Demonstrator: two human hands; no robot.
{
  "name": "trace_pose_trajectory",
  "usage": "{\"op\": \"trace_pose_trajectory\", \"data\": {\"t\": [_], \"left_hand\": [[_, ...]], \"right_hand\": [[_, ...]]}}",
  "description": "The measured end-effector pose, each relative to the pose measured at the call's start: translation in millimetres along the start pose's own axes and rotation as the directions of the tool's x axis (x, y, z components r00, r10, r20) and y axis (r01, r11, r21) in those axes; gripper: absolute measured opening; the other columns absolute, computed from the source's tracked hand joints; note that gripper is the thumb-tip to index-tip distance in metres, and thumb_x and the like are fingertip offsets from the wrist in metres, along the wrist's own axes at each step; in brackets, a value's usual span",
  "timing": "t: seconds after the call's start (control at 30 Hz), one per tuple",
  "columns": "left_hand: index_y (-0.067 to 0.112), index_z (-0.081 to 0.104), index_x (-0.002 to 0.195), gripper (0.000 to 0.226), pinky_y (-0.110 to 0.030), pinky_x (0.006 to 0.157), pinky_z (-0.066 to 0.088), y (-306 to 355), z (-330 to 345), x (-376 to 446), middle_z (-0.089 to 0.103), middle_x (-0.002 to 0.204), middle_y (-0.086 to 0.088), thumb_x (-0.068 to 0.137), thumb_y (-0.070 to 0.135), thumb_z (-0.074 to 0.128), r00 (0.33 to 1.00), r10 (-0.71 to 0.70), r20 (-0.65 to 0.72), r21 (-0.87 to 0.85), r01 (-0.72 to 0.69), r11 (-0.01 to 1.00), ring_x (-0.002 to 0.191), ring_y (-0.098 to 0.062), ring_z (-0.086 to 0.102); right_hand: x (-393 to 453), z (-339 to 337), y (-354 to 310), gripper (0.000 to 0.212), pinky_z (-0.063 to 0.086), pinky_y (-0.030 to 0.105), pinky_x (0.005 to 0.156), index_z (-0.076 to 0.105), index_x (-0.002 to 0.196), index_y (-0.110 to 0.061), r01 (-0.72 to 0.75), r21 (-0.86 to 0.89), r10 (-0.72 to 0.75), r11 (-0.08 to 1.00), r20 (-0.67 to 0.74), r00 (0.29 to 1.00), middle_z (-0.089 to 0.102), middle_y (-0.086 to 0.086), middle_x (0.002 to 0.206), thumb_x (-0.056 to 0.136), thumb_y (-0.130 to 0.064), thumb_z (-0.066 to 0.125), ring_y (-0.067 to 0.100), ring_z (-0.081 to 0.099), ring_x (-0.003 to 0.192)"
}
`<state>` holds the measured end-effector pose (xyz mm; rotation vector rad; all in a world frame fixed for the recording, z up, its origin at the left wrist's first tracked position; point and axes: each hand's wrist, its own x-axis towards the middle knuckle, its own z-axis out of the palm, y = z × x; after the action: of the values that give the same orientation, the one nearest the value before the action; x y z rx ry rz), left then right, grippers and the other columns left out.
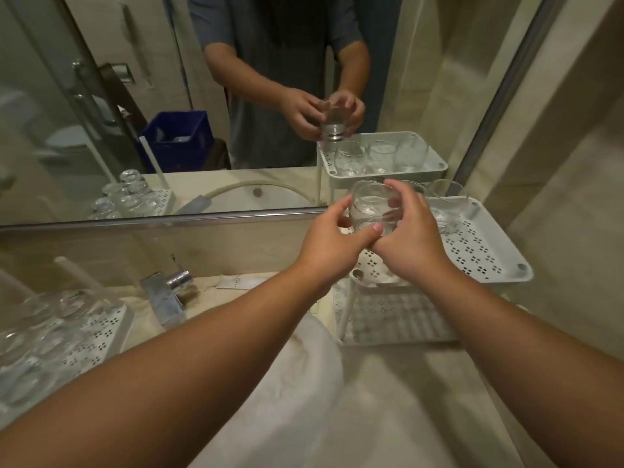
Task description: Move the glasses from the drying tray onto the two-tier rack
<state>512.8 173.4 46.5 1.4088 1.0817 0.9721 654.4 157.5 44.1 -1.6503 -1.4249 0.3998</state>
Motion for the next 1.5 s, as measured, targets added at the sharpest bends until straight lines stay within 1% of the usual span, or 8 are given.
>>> {"op": "trace_pose_trajectory", "data": {"t": [0.2,0.57,0.7,0.9,1.07,1.13,1.23,1.5], "left_hand": [[0.026,0.055,0.139,0.069,-0.032,0.074,0.057,-15,10,11,0.068,0.106,-0.005,0.077,0.031,0.083,0.999,-0.035,-0.037,0.136,0.040,0.990,0.092,-0.018,0.070],[0.021,0.055,0.129,0.057,-0.009,0.040,0.040,-23,16,19,0.061,0.099,0.005,0.079,0.028,0.081,0.991,-0.052,-0.123,0.267,0.083,0.960,0.069,-0.004,0.063],[0.017,0.056,0.126,0.054,-0.011,0.040,0.041,-25,17,19,0.053,0.092,0.014,0.078,0.025,0.081,0.990,-0.047,-0.134,0.311,0.087,0.947,0.065,-0.001,0.058],[0.021,0.054,0.131,0.053,-0.022,0.060,0.053,-27,17,16,0.059,0.106,0.007,0.083,0.029,0.076,0.983,-0.036,-0.179,0.322,0.093,0.942,0.079,-0.003,0.062],[0.020,0.053,0.132,0.053,-0.045,0.073,0.061,-24,19,13,0.058,0.107,0.004,0.084,0.027,0.075,0.981,-0.060,-0.183,0.278,0.110,0.954,0.087,-0.019,0.068],[0.020,0.053,0.132,0.053,-0.043,0.070,0.062,-24,19,12,0.058,0.107,0.004,0.084,0.026,0.075,0.981,-0.068,-0.179,0.265,0.115,0.957,0.085,-0.020,0.069],[0.023,0.051,0.134,0.053,-0.022,0.052,0.055,-24,17,10,0.058,0.111,0.003,0.086,0.025,0.073,0.982,-0.073,-0.173,0.250,0.115,0.961,0.077,-0.012,0.067],[0.032,0.048,0.136,0.051,-0.016,0.055,0.042,-23,-7,-3,0.054,0.116,0.008,0.089,0.030,0.069,0.973,-0.026,-0.228,0.249,0.084,0.965,0.086,-0.003,0.058]], "right_hand": [[0,6,26,0.087,0.037,0.010,0.070,0.040,0.139,-0.041,-0.054,0.029,0.053,0.998,0.050,0.997,0.047,-0.012,0.122,0.066,-0.027,0.085,-0.005,0.050,0.099],[10,12,40,0.088,0.038,0.015,0.067,0.042,0.138,-0.039,-0.100,-0.012,0.101,0.995,0.132,0.986,0.052,-0.010,0.118,0.065,-0.024,0.087,0.000,0.052,0.091],[9,16,44,0.090,0.037,0.015,0.068,0.042,0.141,-0.035,-0.103,-0.047,0.109,0.994,0.150,0.983,0.053,-0.010,0.119,0.064,-0.025,0.088,0.009,0.055,0.096],[6,18,41,0.088,0.047,0.029,0.079,0.038,0.140,-0.033,-0.068,-0.067,0.076,0.995,0.127,0.989,0.056,-0.006,0.123,0.067,-0.022,0.087,0.016,0.058,0.100],[3,19,39,0.086,0.052,0.039,0.086,0.034,0.141,-0.030,-0.041,-0.099,0.054,0.994,0.126,0.991,0.055,0.000,0.129,0.071,-0.018,0.084,0.021,0.060,0.100],[2,19,40,0.087,0.052,0.040,0.087,0.033,0.142,-0.030,-0.033,-0.107,0.047,0.994,0.126,0.991,0.055,0.002,0.132,0.072,-0.018,0.084,0.023,0.061,0.102],[0,19,39,0.093,0.050,0.040,0.093,0.030,0.145,-0.030,-0.022,-0.112,0.035,0.994,0.119,0.992,0.052,0.004,0.137,0.071,-0.024,0.086,0.023,0.057,0.112],[-14,12,22,0.107,0.031,0.031,0.105,0.027,0.149,-0.031,0.072,-0.230,-0.056,0.970,0.075,0.996,0.036,0.002,0.148,0.062,-0.042,0.090,0.022,0.037,0.134]]}}
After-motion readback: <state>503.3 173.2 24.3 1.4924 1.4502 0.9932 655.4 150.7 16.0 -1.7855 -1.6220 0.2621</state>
